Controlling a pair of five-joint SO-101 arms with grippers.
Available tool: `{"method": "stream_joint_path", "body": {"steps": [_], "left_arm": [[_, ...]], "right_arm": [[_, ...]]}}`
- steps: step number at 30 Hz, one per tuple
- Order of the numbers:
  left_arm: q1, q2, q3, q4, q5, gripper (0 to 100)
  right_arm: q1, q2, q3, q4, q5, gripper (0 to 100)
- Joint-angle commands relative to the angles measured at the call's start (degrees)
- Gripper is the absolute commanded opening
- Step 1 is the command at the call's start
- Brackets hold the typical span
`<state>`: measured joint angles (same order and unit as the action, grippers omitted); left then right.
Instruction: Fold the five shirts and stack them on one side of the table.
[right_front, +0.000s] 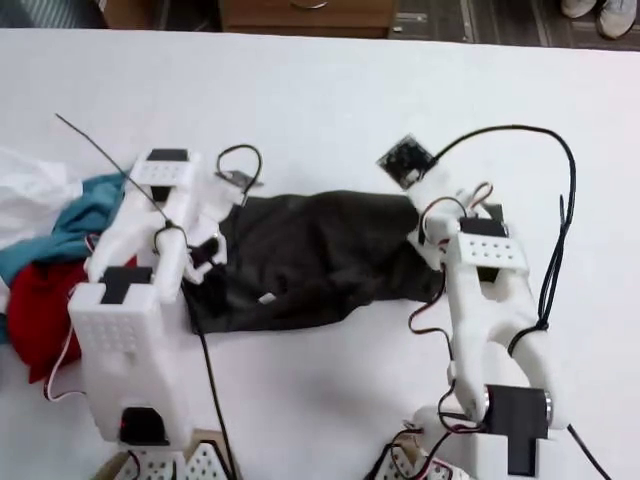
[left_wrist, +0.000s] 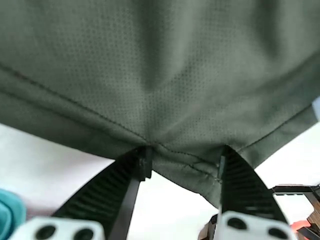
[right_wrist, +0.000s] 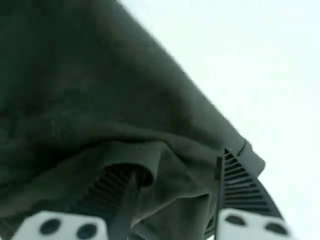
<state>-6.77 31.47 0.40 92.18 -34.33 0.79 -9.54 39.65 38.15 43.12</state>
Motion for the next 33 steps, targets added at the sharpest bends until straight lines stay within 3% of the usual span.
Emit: {"method": "stream_joint_path", "body": {"steps": [1,7,11,16,23,26,33], "left_arm": [[0.1,0.0,0.3,1.1,0.3,25],[0.0,0.0,0.3,1.5,0.3,25],[-0.2,0.0,0.3,1.6,0.3,25],[0.2,0.0,0.3,1.4,0.3,25],[0.4,-0.3,0.2,1.7,2.1,25],[1.3,-0.1,0.3,1.7,3.0,25],[5.5,0.0,2.9,1.4,3.0,25]], "right_arm": [[0.2,-0.1,-4.5,-4.5,-7.1,21.4],[0.5,-0.6,-5.1,-5.6,-12.0,21.2],[1.3,-0.6,-5.4,5.2,-10.4,21.2],[1.7,-0.6,-5.2,17.1,9.0,21.2],[3.2,-0.6,-7.3,19.5,26.2,21.2],[0.9,-0.6,-12.1,23.8,29.7,21.2],[-3.4,-0.6,-25.5,39.7,30.2,21.2]]}}
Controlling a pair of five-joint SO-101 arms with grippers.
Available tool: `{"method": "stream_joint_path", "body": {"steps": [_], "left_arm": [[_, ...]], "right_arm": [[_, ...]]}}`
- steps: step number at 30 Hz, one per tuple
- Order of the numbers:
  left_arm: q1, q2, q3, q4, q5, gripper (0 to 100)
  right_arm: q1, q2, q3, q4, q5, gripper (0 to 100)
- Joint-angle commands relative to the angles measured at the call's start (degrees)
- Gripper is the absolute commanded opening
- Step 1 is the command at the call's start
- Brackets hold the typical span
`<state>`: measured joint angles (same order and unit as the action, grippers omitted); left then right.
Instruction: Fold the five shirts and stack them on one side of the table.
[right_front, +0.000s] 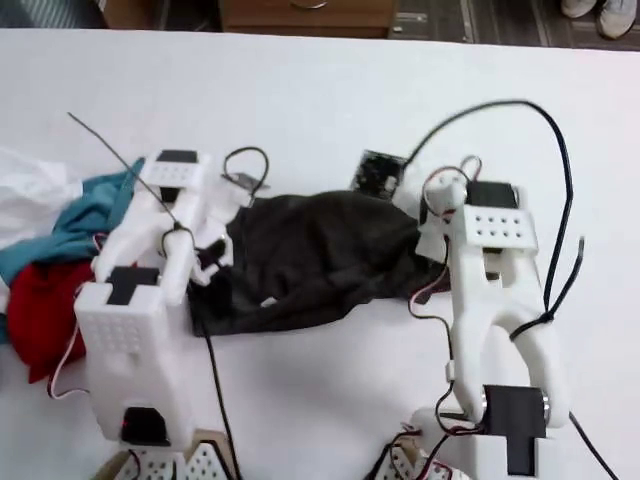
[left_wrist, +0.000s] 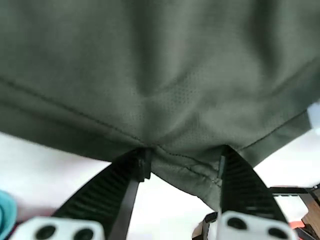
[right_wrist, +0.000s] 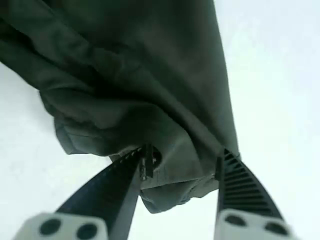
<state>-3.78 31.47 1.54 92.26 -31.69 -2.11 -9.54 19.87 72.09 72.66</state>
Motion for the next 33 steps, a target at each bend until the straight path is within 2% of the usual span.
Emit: {"method": "stream_joint_path", "body": {"steps": [1,5,10,13,24,33], "left_arm": [[2.7,0.0,1.8,1.5,0.4,25],[2.5,0.0,2.0,1.5,0.4,25],[2.8,0.0,1.9,1.6,0.4,25],[2.8,-0.1,1.6,1.6,0.4,25],[2.6,-0.1,2.1,1.6,0.4,25],[2.5,-0.1,2.1,1.6,0.4,25]], "right_arm": [[-0.1,-0.5,-6.2,7.7,0.6,21.2],[4.5,-0.5,-3.3,12.5,3.0,20.4],[13.8,0.0,-2.2,12.3,4.7,1.8],[16.2,0.8,-0.3,10.9,6.2,3.3],[8.8,7.9,5.7,-4.4,8.3,2.0],[4.3,8.5,-0.6,-5.9,4.3,2.0]]}}
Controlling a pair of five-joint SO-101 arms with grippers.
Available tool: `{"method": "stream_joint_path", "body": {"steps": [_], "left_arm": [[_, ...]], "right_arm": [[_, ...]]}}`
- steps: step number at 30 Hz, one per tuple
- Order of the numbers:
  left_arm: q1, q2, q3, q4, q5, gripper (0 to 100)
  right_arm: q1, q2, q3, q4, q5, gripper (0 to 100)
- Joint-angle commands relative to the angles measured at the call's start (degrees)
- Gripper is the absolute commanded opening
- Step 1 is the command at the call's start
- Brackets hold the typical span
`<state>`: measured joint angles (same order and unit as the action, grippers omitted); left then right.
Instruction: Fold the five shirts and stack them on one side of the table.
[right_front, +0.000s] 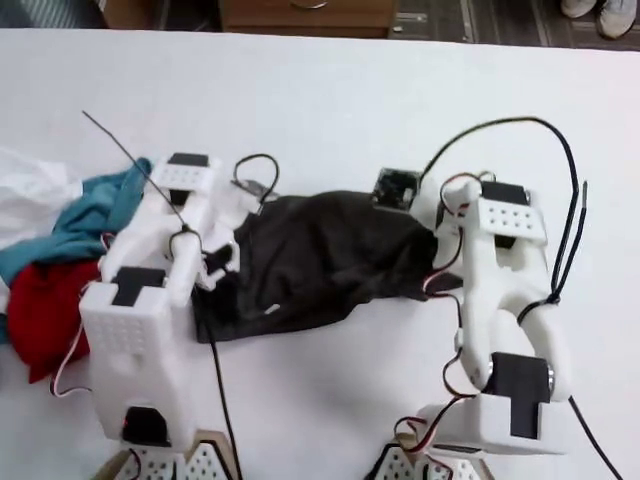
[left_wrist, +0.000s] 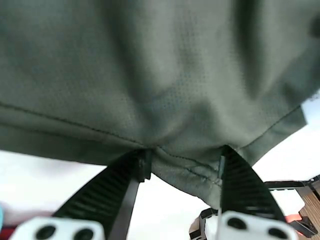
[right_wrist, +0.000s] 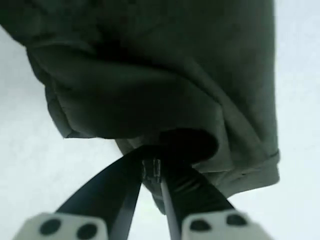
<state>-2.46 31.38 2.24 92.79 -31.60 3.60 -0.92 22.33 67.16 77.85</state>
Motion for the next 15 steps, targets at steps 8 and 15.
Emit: {"method": "stream_joint_path", "body": {"steps": [8,15], "left_arm": [[1.4,0.0,1.4,1.1,0.3,25],[1.4,0.0,1.4,1.1,0.3,25]], "right_arm": [[-2.8,0.0,-3.2,-10.5,-0.9,2.0],[-2.4,-0.1,-3.4,-17.7,-1.1,2.0]]}}
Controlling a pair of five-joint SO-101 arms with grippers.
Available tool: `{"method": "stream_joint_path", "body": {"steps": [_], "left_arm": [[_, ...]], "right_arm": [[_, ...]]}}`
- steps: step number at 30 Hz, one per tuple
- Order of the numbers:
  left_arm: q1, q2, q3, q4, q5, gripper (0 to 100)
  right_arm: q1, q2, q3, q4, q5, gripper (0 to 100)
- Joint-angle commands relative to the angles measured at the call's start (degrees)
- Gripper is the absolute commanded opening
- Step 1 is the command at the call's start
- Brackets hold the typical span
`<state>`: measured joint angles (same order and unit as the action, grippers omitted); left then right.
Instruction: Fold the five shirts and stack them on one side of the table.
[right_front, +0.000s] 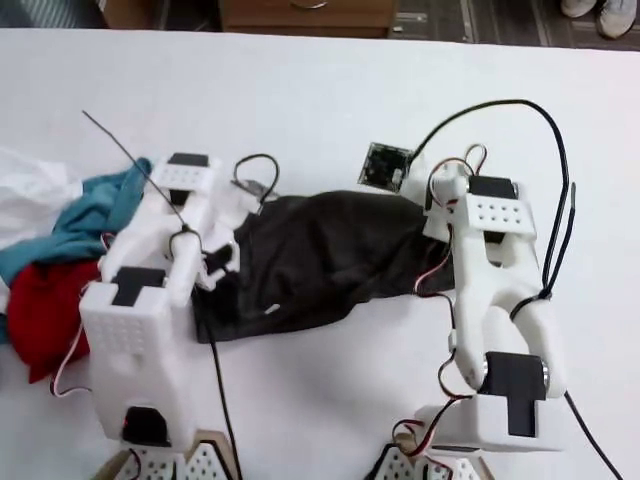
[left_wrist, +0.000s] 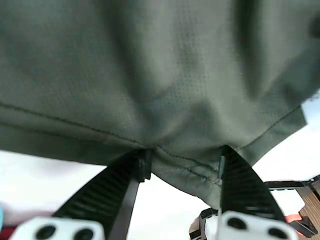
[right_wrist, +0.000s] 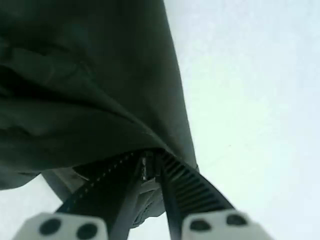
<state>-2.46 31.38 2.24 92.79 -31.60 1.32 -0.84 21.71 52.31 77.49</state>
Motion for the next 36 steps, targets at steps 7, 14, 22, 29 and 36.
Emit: {"method": "stream_joint_path", "body": {"steps": [7,14,22,29,36], "left_arm": [[1.4,0.1,1.5,1.1,0.4,25],[1.3,0.0,2.9,0.9,0.4,25],[1.4,0.0,2.4,0.6,0.4,25],[1.4,0.0,2.6,0.5,0.4,25],[1.1,0.0,2.9,0.7,0.4,25]], "right_arm": [[0.0,-0.1,-2.5,-12.8,-12.2,2.0],[4.0,-4.6,-2.8,-1.3,-17.1,2.0],[9.5,-9.1,-2.4,27.0,6.0,2.0],[5.0,-9.0,5.5,26.0,10.4,2.0],[-2.2,-9.0,12.9,10.1,9.5,2.0]]}}
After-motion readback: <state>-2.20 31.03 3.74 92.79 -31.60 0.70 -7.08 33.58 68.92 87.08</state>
